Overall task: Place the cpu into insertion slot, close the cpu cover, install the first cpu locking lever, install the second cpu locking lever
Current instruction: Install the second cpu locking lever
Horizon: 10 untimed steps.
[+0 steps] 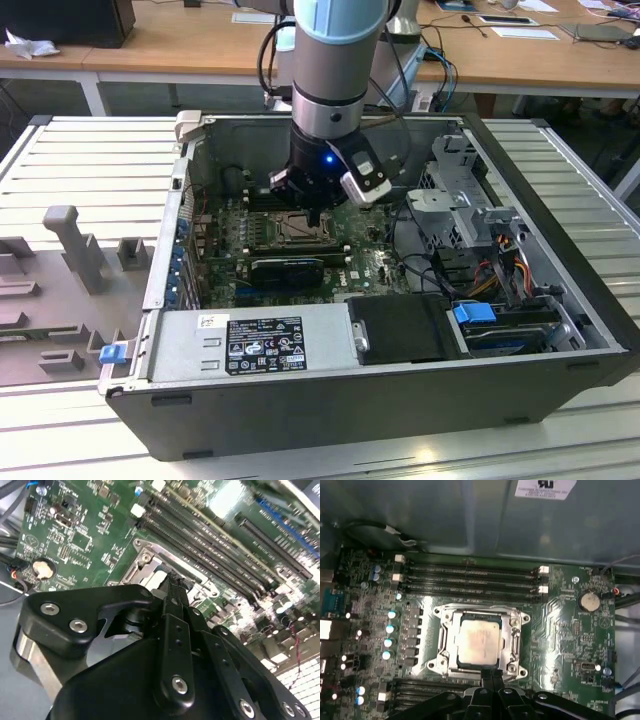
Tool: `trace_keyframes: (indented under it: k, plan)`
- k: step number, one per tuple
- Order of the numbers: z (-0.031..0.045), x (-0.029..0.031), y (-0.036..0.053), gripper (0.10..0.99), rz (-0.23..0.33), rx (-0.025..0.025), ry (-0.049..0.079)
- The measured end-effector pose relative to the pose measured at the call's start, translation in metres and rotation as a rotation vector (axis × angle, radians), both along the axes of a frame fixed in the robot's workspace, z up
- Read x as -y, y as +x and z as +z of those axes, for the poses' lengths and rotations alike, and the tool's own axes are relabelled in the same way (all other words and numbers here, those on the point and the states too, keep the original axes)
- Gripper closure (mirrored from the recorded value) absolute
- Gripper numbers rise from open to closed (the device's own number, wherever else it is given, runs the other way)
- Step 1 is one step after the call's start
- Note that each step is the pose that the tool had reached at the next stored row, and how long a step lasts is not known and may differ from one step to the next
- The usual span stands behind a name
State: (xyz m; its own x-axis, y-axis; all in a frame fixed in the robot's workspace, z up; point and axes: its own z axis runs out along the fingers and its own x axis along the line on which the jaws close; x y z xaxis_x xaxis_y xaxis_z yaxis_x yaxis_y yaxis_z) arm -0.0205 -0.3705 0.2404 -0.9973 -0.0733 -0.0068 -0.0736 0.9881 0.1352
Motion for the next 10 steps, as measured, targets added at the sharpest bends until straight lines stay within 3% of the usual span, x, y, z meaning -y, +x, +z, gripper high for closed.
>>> trace_keyframes:
  k: [1,6,7,9,10]
  plan:
    - [-0.0003,0.005,-0.0018,0.98,0.0,0.0,0.001]
    - [-0.0008,0.0111,-0.0137,0.98,0.0,-0.0001,0.004]
    - [-0.0011,0.0127,-0.0256,0.98,0.0,-0.0001,0.006]
    - [-0.0152,0.013,-0.031,0.98,0.003,-0.0001,0.011]
    - [-0.0179,0.013,-0.0314,0.98,0.004,-0.0001,0.011]
